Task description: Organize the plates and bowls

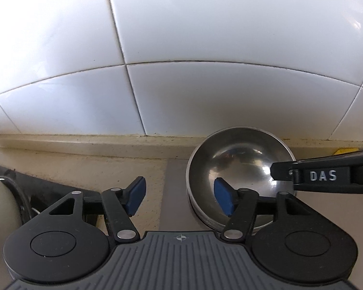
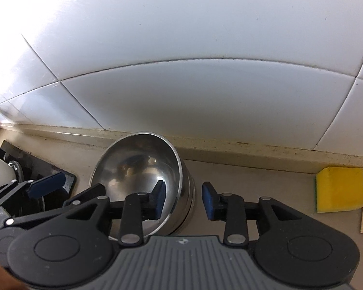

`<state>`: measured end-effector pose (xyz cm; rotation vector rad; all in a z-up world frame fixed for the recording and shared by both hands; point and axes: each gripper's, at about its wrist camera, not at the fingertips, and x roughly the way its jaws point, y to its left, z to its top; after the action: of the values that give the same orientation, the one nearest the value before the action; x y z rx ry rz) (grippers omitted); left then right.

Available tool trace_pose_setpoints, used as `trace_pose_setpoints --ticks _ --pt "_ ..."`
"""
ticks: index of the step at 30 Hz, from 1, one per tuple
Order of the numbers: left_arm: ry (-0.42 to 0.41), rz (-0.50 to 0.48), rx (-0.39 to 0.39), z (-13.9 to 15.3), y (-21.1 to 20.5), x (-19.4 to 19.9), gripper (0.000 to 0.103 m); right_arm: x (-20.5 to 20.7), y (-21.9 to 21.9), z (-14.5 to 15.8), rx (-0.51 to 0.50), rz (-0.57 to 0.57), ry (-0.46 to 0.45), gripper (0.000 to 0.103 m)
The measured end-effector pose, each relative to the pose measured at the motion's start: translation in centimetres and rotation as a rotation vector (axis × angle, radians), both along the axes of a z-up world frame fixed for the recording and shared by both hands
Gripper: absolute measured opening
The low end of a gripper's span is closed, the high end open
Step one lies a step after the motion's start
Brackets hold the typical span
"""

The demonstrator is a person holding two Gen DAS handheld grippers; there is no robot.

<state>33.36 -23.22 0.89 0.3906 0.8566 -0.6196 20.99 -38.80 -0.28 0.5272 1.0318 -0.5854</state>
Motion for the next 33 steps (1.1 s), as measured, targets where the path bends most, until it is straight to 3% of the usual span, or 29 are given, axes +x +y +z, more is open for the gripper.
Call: trace_pose_setpoints --ticks 5,8,12,15,20,24,33 --pt "0.036 0.015 -0.025 0.4 0.4 0.1 0.067 -0.5 0.0 0.5 0.004 -0.011 -0.004 0.018" --pt "0.074 0.02 -0.06 0.8 1.0 0.5 0.079 -1.0 0.0 0.8 0.019 -0.02 -0.012 0.019" --pt "0.075 0.024 -0.077 1.4 1.3 0.4 0.079 -1.9 -0.2 2.0 0.015 -0.028 -0.034 0.029" --pt "0.086 0.007 -0.086 1.4 1.5 0.1 0.08 -2.4 -0.4 2.5 0.023 -0.046 -0.052 0.031" --pt "0.109 0.008 -0.107 0.8 1.4 0.0 0.084 -2.7 -0.6 2.1 0.071 -0.079 -0.08 0.034" --pt "0.136 0.015 -0.109 -0.3 1.6 0.6 0.086 -2.1 -0.5 1.3 0.074 -0.082 -0.08 0.042" --pt "0.169 0.025 -0.12 -1.8 1.5 1.5 0.086 -0.8 -1.3 -0.2 0.12 -0.094 -0.089 0.043"
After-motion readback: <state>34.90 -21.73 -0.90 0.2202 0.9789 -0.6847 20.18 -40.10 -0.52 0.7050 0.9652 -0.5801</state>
